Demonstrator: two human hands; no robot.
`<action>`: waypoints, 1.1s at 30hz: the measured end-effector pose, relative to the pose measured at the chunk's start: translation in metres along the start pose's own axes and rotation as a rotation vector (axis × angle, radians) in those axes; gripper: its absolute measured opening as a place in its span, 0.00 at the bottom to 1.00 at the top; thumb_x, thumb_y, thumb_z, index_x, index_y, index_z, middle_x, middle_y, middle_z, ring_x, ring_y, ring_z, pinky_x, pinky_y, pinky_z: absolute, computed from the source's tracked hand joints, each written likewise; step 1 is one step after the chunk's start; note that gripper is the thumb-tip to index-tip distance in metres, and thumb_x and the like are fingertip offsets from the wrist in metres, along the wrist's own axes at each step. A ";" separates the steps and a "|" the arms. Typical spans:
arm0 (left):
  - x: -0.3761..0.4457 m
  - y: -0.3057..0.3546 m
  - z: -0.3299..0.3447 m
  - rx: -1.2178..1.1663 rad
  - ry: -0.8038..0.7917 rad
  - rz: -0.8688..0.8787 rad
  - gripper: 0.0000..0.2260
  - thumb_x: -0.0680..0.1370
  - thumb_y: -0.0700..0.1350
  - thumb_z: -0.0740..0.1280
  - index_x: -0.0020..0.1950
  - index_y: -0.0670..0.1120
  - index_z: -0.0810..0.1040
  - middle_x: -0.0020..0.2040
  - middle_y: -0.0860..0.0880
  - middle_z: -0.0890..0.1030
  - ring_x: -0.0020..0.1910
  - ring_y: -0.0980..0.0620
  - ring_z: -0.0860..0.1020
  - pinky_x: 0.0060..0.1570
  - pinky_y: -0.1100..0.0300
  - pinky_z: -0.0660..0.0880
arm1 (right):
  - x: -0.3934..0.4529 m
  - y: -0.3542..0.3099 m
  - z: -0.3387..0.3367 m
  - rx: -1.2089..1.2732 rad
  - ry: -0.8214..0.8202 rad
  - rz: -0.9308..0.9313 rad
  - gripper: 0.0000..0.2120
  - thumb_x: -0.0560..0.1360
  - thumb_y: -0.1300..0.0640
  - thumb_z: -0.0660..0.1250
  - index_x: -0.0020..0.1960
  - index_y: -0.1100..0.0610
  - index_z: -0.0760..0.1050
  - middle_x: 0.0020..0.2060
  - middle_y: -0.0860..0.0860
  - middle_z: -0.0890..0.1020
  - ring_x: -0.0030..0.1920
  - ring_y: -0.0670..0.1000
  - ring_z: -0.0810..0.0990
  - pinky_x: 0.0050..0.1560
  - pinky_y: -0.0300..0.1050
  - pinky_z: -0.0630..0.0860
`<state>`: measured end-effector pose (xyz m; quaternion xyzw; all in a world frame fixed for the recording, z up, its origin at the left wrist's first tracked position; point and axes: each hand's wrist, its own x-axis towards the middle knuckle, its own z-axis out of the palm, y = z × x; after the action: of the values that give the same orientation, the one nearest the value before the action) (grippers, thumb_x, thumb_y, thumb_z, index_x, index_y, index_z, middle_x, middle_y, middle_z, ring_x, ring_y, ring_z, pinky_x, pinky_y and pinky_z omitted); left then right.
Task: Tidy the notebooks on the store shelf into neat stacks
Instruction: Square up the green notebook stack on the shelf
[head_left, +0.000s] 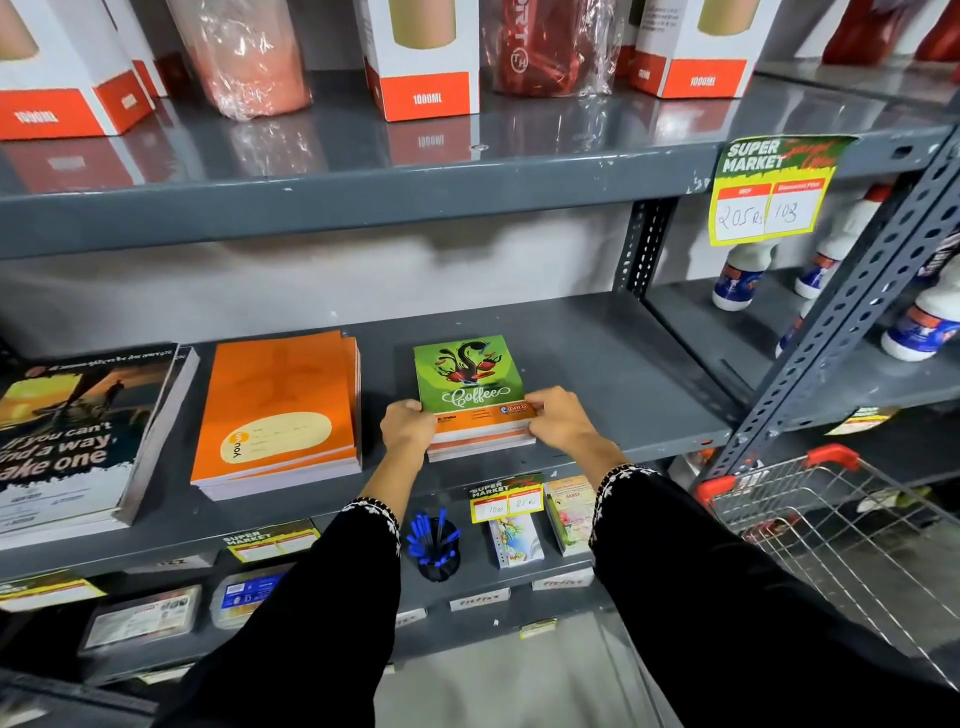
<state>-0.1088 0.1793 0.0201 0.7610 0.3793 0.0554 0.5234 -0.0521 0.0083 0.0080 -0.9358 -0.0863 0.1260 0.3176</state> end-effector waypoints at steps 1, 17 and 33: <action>-0.001 -0.001 0.001 -0.003 0.011 0.003 0.09 0.76 0.32 0.63 0.50 0.38 0.81 0.56 0.39 0.82 0.58 0.42 0.78 0.51 0.57 0.74 | -0.001 0.001 0.000 0.002 -0.004 0.000 0.14 0.75 0.68 0.64 0.58 0.62 0.80 0.56 0.58 0.83 0.55 0.57 0.81 0.54 0.44 0.78; -0.010 -0.008 -0.003 -0.005 0.080 0.057 0.06 0.75 0.32 0.66 0.46 0.39 0.83 0.57 0.38 0.82 0.58 0.40 0.79 0.59 0.54 0.75 | -0.010 0.001 0.009 -0.073 -0.004 -0.031 0.18 0.74 0.68 0.66 0.63 0.58 0.77 0.60 0.58 0.80 0.58 0.60 0.80 0.62 0.52 0.77; -0.022 -0.038 -0.010 0.115 -0.044 0.291 0.22 0.71 0.29 0.71 0.64 0.41 0.77 0.58 0.40 0.82 0.57 0.44 0.80 0.63 0.55 0.73 | -0.022 0.000 0.014 -0.234 0.067 -0.060 0.19 0.76 0.67 0.65 0.67 0.61 0.73 0.61 0.60 0.78 0.61 0.60 0.78 0.65 0.49 0.74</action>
<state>-0.1485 0.1791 -0.0008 0.8376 0.2561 0.0921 0.4736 -0.0775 0.0113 0.0014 -0.9672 -0.1177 0.0740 0.2124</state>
